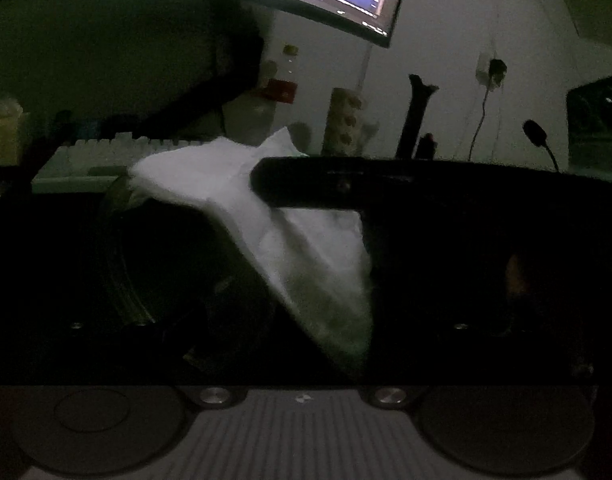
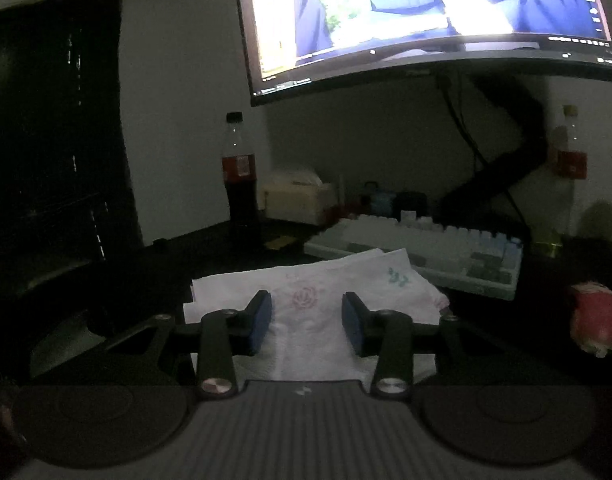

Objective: Clean container
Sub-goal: 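Rub the tissue over the jar rim with the right tool while the left tool holds the jar, then lower the glass jar onto the desk with the left tool and release it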

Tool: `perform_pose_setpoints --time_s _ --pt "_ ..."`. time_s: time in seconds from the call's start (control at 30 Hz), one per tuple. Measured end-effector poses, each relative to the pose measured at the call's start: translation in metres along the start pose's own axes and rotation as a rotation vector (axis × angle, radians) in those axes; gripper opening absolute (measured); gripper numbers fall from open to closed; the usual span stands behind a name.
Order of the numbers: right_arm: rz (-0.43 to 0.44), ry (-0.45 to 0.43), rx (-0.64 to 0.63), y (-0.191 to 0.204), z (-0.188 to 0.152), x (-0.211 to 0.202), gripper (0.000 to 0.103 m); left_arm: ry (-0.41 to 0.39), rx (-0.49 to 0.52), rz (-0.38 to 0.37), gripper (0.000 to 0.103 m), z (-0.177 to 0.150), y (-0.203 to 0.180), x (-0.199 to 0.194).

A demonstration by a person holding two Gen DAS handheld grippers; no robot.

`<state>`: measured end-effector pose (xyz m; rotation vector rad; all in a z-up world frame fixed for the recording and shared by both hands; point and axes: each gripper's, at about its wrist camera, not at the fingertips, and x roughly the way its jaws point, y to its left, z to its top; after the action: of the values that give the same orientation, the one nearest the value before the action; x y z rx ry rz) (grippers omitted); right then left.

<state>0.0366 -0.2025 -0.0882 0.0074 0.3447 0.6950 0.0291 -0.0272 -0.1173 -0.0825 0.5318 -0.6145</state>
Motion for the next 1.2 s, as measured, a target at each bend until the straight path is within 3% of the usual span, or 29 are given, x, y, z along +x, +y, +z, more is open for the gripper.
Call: perform_pose_setpoints --time_s 0.23,0.4,0.43,0.47,0.5,0.53,0.57,0.63,0.7,0.8,0.83,1.07,1.2 --pt "-0.008 0.005 0.0 -0.007 -0.001 0.0 0.045 -0.051 -0.063 -0.032 0.1 -0.004 0.004 -0.008" --pt "0.033 0.018 0.017 -0.016 -0.007 -0.012 0.052 -0.116 -0.066 -0.008 0.054 -0.015 0.008 -0.008" --pt "0.041 0.013 0.031 -0.017 -0.007 -0.013 0.063 -0.124 -0.072 -0.012 0.043 -0.016 0.01 -0.008" --pt "0.045 0.009 0.053 -0.018 -0.008 -0.014 0.085 -0.128 -0.093 -0.03 0.032 -0.017 0.013 -0.008" --pt "0.05 0.008 0.074 -0.019 -0.008 -0.013 0.096 -0.128 -0.118 -0.054 0.024 -0.017 0.017 -0.007" --pt "0.056 0.005 0.087 -0.018 -0.009 -0.012 0.103 -0.129 -0.136 -0.077 0.022 -0.017 0.02 -0.007" --pt "0.055 -0.003 0.091 -0.017 -0.01 -0.011 0.102 -0.135 -0.141 -0.088 0.021 -0.018 0.02 -0.006" --pt "0.027 -0.015 0.072 -0.013 -0.011 -0.009 0.098 -0.152 -0.096 -0.052 0.019 -0.021 0.01 -0.007" --pt "0.039 -0.036 0.074 -0.012 -0.011 -0.01 0.084 -0.169 -0.049 0.004 0.019 -0.022 -0.001 -0.007" --pt "0.06 -0.057 0.105 -0.016 -0.009 -0.014 0.039 -0.182 -0.04 0.045 0.019 -0.023 -0.006 -0.008" --pt "0.033 -0.057 0.111 -0.018 -0.008 -0.015 0.016 -0.187 -0.042 0.051 0.019 -0.024 -0.007 -0.009" --pt "-0.027 -0.058 0.194 -0.038 -0.007 -0.024 0.013 -0.218 -0.012 0.127 0.02 -0.031 -0.02 -0.008" --pt "-0.092 -0.059 0.125 -0.038 -0.002 -0.041 0.013 -0.273 0.032 0.236 0.013 -0.033 -0.035 -0.009"
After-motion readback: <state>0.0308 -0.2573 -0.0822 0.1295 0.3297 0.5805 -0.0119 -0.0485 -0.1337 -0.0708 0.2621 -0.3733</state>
